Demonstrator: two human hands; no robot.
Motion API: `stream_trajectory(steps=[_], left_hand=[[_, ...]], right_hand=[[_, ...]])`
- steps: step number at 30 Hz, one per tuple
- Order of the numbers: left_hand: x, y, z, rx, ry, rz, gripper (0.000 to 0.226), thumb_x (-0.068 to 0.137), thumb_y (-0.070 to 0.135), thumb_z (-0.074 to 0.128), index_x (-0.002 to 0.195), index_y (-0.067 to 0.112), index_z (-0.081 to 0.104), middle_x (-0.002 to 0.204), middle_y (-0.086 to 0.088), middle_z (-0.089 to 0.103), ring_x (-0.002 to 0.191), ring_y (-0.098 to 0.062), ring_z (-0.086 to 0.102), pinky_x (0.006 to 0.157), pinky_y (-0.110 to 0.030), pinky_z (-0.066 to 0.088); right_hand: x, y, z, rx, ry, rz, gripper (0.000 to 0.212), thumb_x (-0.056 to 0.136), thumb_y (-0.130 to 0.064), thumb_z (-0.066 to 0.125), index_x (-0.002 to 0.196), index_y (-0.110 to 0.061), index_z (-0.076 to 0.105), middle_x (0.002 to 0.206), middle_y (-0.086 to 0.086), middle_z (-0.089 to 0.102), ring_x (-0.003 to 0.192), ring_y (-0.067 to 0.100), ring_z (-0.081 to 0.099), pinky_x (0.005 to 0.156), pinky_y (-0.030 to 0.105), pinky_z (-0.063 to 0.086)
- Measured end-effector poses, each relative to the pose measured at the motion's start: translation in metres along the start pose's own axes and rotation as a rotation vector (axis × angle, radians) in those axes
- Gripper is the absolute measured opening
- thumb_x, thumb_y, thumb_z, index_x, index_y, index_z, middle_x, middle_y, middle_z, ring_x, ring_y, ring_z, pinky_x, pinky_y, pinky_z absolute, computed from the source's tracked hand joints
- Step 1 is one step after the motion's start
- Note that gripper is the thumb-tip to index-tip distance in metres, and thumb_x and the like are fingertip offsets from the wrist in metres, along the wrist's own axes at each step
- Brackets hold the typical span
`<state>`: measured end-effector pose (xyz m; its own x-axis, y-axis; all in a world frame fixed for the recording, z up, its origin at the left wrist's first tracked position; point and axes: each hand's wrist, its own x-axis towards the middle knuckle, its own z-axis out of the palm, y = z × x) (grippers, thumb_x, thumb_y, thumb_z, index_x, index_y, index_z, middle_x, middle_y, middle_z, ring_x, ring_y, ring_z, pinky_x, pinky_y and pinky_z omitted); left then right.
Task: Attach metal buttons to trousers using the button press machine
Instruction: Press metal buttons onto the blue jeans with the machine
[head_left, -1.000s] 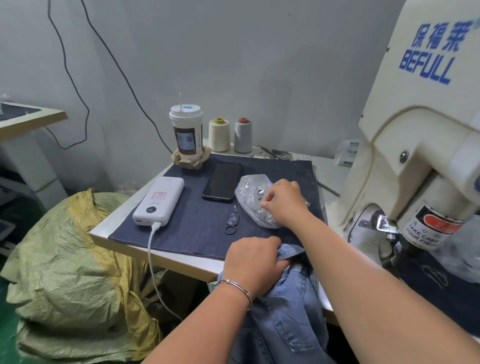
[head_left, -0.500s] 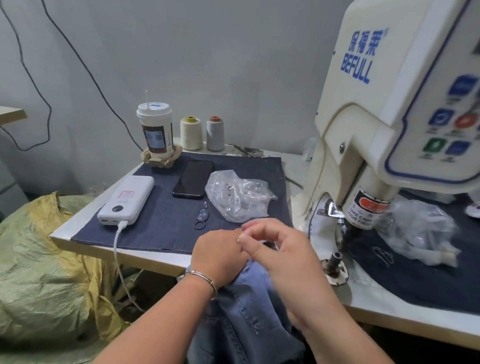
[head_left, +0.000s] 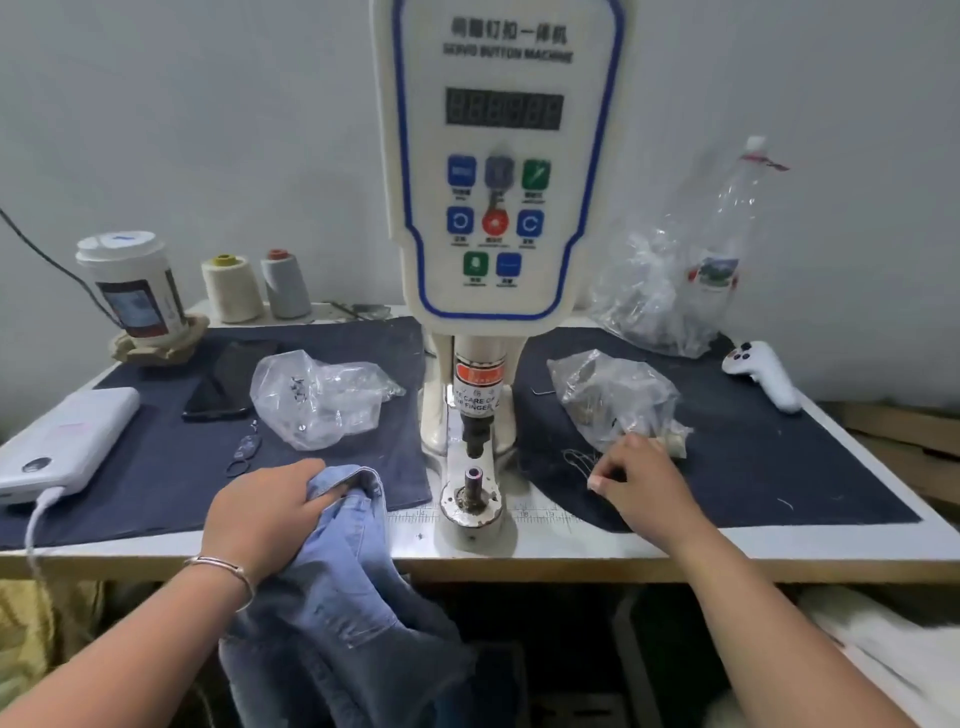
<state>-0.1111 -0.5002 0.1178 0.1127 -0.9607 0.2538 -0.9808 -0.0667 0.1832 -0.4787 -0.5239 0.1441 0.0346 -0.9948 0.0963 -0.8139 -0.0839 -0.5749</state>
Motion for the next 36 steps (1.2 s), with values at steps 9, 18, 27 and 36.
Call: stream_trajectory(steps=[9,18,27,36], left_hand=[[-0.001,0.001,-0.001,0.004,0.005,-0.038,0.053,0.09,0.07,0.036,0.073,0.024,0.056,0.066,0.008,0.063,0.067,-0.018,0.059,0.058,-0.032,0.041],[-0.002,0.0,0.001,-0.023,0.03,-0.049,0.053,0.091,0.069,0.037,0.073,0.023,0.055,0.066,0.007,0.063,0.067,-0.018,0.058,0.056,-0.031,0.037],[0.0,-0.003,0.004,-0.024,0.062,-0.033,0.054,0.089,0.071,0.036,0.069,0.023,0.051,0.06,0.009,0.059,0.061,-0.013,0.056,0.053,-0.029,0.036],[0.001,-0.006,0.011,-0.02,0.072,-0.035,0.051,0.091,0.069,0.038,0.07,0.024,0.05,0.061,0.009,0.058,0.062,-0.012,0.055,0.053,-0.029,0.037]], right_hand=[[0.0,0.018,0.009,0.102,0.135,-0.015,0.019,0.085,-0.014,0.066,0.071,-0.026,0.063,0.085,-0.016,0.055,0.09,0.008,0.049,0.074,0.025,0.037],[-0.005,0.016,0.006,0.146,0.114,-0.034,0.016,0.079,-0.02,0.077,0.069,-0.03,0.068,0.087,-0.015,0.057,0.086,0.003,0.052,0.071,0.015,0.038],[-0.004,0.016,0.01,0.134,0.177,-0.044,0.013,0.082,-0.019,0.075,0.071,-0.024,0.07,0.085,-0.013,0.057,0.086,0.006,0.052,0.076,0.022,0.043],[-0.018,-0.028,0.005,0.51,0.214,-0.1,0.019,0.081,-0.013,0.074,0.068,-0.026,0.069,0.079,-0.008,0.064,0.07,0.002,0.055,0.066,0.014,0.041]])
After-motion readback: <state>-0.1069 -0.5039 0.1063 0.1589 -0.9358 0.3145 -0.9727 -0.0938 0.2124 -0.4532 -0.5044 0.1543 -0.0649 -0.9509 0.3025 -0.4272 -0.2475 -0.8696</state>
